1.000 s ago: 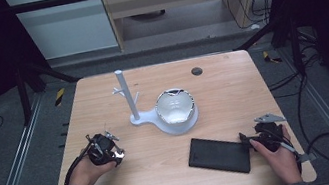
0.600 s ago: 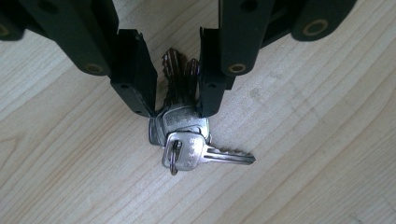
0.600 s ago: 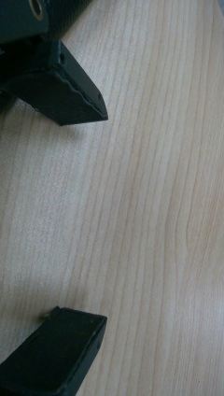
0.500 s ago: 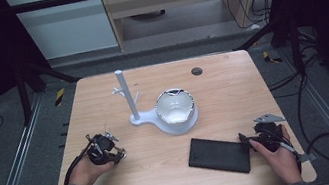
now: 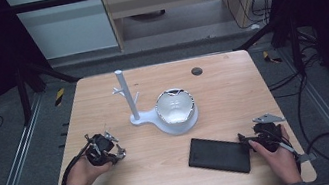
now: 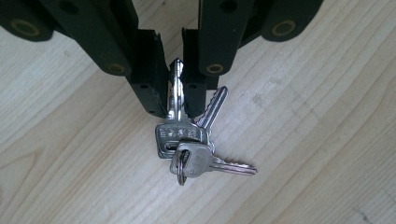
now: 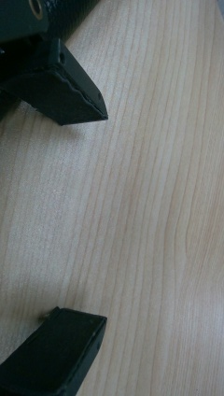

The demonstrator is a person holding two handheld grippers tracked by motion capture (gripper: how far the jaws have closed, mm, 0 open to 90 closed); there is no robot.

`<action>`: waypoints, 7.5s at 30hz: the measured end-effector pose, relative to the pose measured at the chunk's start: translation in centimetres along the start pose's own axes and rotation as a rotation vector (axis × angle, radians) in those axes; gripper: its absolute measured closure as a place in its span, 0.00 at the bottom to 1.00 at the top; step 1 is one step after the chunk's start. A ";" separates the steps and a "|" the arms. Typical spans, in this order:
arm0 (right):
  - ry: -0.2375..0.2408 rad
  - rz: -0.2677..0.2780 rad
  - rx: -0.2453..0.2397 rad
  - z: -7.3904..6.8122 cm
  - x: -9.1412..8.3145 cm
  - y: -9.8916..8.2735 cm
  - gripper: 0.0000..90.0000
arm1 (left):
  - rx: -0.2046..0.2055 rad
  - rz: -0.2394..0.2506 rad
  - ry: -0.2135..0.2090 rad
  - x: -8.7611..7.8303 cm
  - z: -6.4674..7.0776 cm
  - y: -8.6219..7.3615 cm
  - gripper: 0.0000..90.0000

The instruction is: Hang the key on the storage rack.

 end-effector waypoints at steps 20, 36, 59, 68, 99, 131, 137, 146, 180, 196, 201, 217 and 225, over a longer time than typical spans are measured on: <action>0.008 -0.001 -0.007 -0.3 0.1 0.1 0.04 | -0.041 0.033 0.005 0.7 -0.2 -0.2 0.73; 0.015 -0.002 -0.011 -0.6 0.2 0.1 0.04 | 0.009 0.046 0.021 -0.7 0.3 0.5 1.00; 0.014 -0.003 -0.011 -0.6 0.2 0.2 0.04 | 0.044 0.172 0.084 -11.4 -1.0 5.4 1.00; 0.015 -0.003 -0.011 -0.6 0.2 0.2 0.04 | 0.066 0.208 0.107 -14.1 -1.2 8.1 1.00; 0.011 -0.006 -0.014 -0.6 0.2 0.2 0.03 | 0.107 0.182 0.174 -18.4 -1.2 12.1 1.00; 0.012 -0.003 -0.015 -0.6 0.3 0.2 0.03 | 0.087 0.090 0.213 -17.9 -2.9 14.0 1.00; 0.012 -0.003 -0.015 -0.6 0.3 0.2 0.03 | 0.091 0.052 0.208 -17.7 -3.2 14.5 1.00; 0.012 -0.003 -0.015 -0.6 0.3 0.2 0.03 | 0.092 0.042 0.214 -17.1 -3.4 14.9 1.00; 0.011 -0.004 -0.014 -0.6 0.3 0.2 0.03 | 0.050 0.112 0.225 -16.6 -4.4 14.8 1.00; 0.010 -0.005 -0.018 -0.6 0.3 0.2 0.03 | 0.072 0.167 0.211 -18.9 -3.3 16.0 1.00; 0.011 -0.005 -0.017 -0.6 0.3 0.2 0.03 | 0.083 0.173 0.219 -19.2 -3.0 16.6 1.00; 0.010 -0.005 -0.016 -0.6 0.3 0.2 0.03 | 0.070 0.183 0.221 -18.6 -3.5 17.6 1.00; 0.011 -0.005 -0.015 -0.6 0.3 0.2 0.03 | 0.053 0.205 0.219 -17.5 -3.7 17.9 1.00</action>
Point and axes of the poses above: each handheld gripper's, and its own axes: x roughly forward along the jaws, y roughly out of its top, z roughly to its right, the point moved 5 cm from there along x, roughly forward along the jaws, and after that the axes turned 1 degree about z, right-handed, at the moved point
